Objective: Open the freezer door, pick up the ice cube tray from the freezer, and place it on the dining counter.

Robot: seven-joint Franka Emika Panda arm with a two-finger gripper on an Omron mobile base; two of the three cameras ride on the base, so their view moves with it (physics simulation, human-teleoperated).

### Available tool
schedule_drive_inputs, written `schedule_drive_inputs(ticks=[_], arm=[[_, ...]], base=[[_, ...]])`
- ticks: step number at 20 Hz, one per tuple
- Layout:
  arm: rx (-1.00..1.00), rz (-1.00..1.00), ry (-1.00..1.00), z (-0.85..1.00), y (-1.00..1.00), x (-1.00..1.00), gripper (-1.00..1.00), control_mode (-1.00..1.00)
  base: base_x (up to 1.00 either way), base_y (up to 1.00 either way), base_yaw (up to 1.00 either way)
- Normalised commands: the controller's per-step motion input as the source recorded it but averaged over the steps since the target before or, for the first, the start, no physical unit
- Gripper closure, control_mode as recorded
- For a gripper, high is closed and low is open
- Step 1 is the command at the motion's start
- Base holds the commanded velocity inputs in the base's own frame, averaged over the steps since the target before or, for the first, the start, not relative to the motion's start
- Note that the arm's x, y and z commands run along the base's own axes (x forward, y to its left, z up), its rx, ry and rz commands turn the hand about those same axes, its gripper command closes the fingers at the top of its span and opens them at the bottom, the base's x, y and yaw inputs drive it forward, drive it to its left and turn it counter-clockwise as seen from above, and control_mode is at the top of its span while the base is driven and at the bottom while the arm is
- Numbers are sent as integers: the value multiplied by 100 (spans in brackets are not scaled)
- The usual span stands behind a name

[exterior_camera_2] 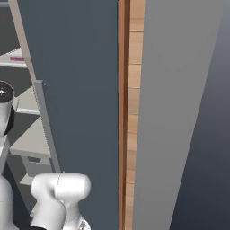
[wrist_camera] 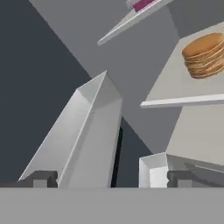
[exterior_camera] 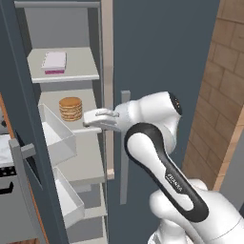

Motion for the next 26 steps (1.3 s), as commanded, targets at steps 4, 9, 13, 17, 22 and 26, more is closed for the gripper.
schedule_drive_inputs(ticks=[4, 9, 13, 17, 22, 26], arm=[[0, 0, 21, -41, 71, 20, -100, -100], [0, 0, 12, -25, 91, -1, -100, -100], [0, 0, 4, -14, 91, -9, -100, -100], [0, 0, 1, -21, 75, -22, -100, -100], [-6, -10, 0, -4, 6, -33, -100, -100], [-4, -17, 0, 14, -27, -21, -100, -100]], base=[[0, 0, 0], [0, 0, 0], [0, 0, 0], [0, 0, 0], [0, 0, 0], [0, 0, 0]])
